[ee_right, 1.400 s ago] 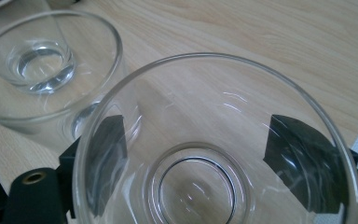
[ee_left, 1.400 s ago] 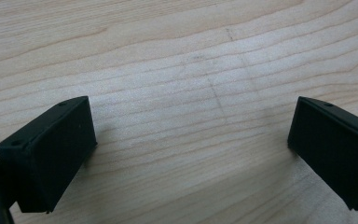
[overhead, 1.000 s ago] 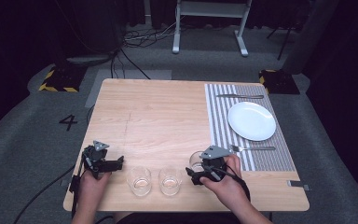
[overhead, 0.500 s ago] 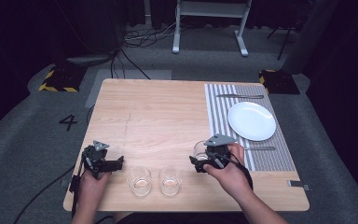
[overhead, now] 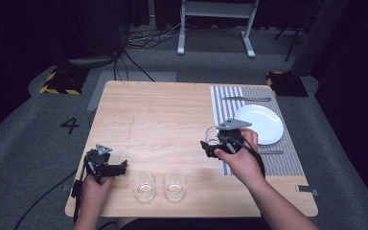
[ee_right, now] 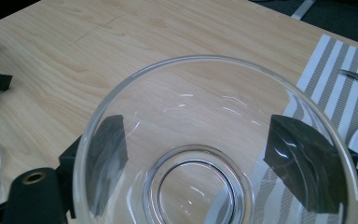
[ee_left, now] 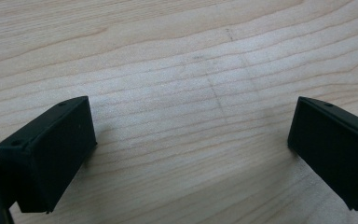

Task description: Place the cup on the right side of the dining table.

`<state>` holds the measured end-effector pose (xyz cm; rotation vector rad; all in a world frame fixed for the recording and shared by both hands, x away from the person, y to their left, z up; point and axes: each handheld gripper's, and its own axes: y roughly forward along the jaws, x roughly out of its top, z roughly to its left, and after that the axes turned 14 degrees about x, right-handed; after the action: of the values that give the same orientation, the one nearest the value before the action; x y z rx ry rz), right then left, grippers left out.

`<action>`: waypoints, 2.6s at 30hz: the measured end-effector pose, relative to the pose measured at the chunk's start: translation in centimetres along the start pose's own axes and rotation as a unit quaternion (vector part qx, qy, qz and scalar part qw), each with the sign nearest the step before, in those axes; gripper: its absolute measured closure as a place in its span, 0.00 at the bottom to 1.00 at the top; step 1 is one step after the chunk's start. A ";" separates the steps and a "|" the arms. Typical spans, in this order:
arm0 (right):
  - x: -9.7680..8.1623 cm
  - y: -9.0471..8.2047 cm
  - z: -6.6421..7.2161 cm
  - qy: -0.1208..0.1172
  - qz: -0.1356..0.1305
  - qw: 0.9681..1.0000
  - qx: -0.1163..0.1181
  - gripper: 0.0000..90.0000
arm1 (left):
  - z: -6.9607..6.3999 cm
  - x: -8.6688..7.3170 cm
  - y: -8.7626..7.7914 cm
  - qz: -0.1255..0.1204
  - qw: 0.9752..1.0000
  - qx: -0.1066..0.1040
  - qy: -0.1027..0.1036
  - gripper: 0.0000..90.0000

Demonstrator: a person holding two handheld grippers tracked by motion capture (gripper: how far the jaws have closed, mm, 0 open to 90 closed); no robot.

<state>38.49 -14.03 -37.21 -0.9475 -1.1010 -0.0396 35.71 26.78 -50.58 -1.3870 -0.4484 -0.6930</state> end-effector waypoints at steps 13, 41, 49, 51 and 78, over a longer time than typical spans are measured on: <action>3.0 0.1 -3.5 0.019 -0.009 0.999 -0.029 0.21 | -0.1 0.0 0.0 0.001 1.000 0.003 -0.003 0.01; 7.5 2.0 -12.5 0.062 -0.039 0.994 -0.082 0.21 | 0.0 0.2 0.2 0.001 1.000 0.004 -0.002 0.01; 8.4 3.6 -14.2 0.062 -0.044 0.992 -0.096 0.21 | 0.0 0.2 0.2 0.001 1.000 0.004 -0.003 0.01; 8.5 4.3 -14.7 0.065 -0.045 0.992 -0.098 0.21 | 0.0 0.2 0.2 0.001 1.000 0.004 -0.003 0.01; 6.1 11.0 -21.1 0.120 -0.008 0.985 -0.126 0.21 | 0.0 0.2 0.2 0.002 1.000 0.004 -0.001 0.01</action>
<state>62.12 -18.75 -41.95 -1.1293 -0.8921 -0.3051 36.02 26.78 -50.55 -1.3815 -0.4497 -0.6856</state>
